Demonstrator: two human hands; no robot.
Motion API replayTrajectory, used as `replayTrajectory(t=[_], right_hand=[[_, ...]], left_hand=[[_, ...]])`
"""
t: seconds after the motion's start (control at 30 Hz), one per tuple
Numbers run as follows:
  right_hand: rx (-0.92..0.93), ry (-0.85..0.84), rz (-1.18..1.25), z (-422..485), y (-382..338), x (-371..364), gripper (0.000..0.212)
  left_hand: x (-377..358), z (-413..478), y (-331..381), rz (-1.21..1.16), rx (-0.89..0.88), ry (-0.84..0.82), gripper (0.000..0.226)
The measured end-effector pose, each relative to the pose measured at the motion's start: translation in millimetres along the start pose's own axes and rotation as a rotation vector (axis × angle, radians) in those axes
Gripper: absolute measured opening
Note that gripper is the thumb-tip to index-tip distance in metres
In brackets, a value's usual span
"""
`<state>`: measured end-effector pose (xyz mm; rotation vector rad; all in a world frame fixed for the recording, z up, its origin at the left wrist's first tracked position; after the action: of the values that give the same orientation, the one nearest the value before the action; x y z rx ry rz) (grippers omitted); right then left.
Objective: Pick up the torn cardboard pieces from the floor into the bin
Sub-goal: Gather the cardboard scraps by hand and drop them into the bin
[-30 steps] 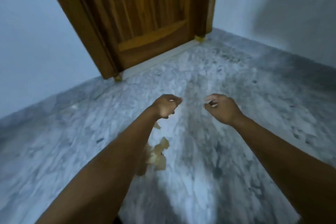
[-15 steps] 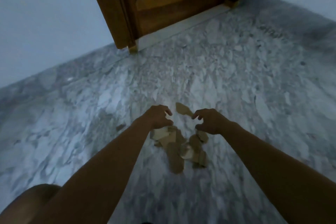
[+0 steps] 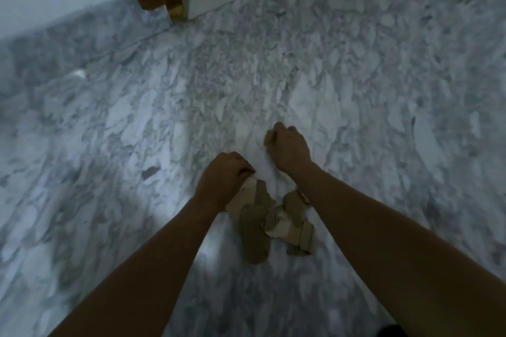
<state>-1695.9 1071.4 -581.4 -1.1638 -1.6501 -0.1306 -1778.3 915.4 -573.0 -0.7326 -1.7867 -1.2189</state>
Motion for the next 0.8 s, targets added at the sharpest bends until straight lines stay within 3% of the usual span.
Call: replayTrajectory(t=[0.1,0.2,0.3,0.4,0.5,0.63,0.7,0.8], right_hand=[[-0.058,-0.042,0.286,-2.1,15.4,15.3,0.037],[-0.060,-0.211,0.141,-9.4,28.4,36.7,0.036],[-0.003,-0.447,0.039,-32.9,34.1,54.9,0.025],[0.033,-0.633,-0.209,-61.2,46.8,45.7,0.032],[0.207,-0.526,-0.425,-72.4,64.4,23.5,0.048],[0.296,-0.363,-0.489,-83.0,72.4,18.8,0.032],[0.267,-0.365,-0.437,-84.3,79.4,20.2,0.024],[0.208,-0.359,-0.300,-85.9,88.9,26.6,0.040]], left_hand=[[20.7,-0.7,10.2,-0.159,0.054,0.083,0.013],[26.3,-2.9,25.7,-0.368,0.141,-0.269,0.005],[16.7,-16.7,40.3,-0.078,0.159,-0.607,0.012],[0.6,-35.2,56.8,0.118,0.082,-0.698,0.027],[-16.0,-44.5,62.2,0.366,-0.026,-0.709,0.039],[-25.9,-44.0,55.7,0.414,-0.047,-0.659,0.034],[-26.6,-42.8,55.1,0.431,-0.031,-0.649,0.055],[-25.9,-37.8,53.1,0.388,0.031,-0.588,0.089]])
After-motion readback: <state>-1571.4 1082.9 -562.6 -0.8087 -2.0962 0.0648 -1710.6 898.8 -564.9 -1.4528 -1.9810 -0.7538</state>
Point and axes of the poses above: each hand's wrist, its own z-axis towards the middle knuckle, its own x-axis out of the back of the hand, y = z × x, the point moved 4 cm from there along z, towards the middle knuckle, and after that the axes turned 10 degrees about -y, right-handed, at the moved point
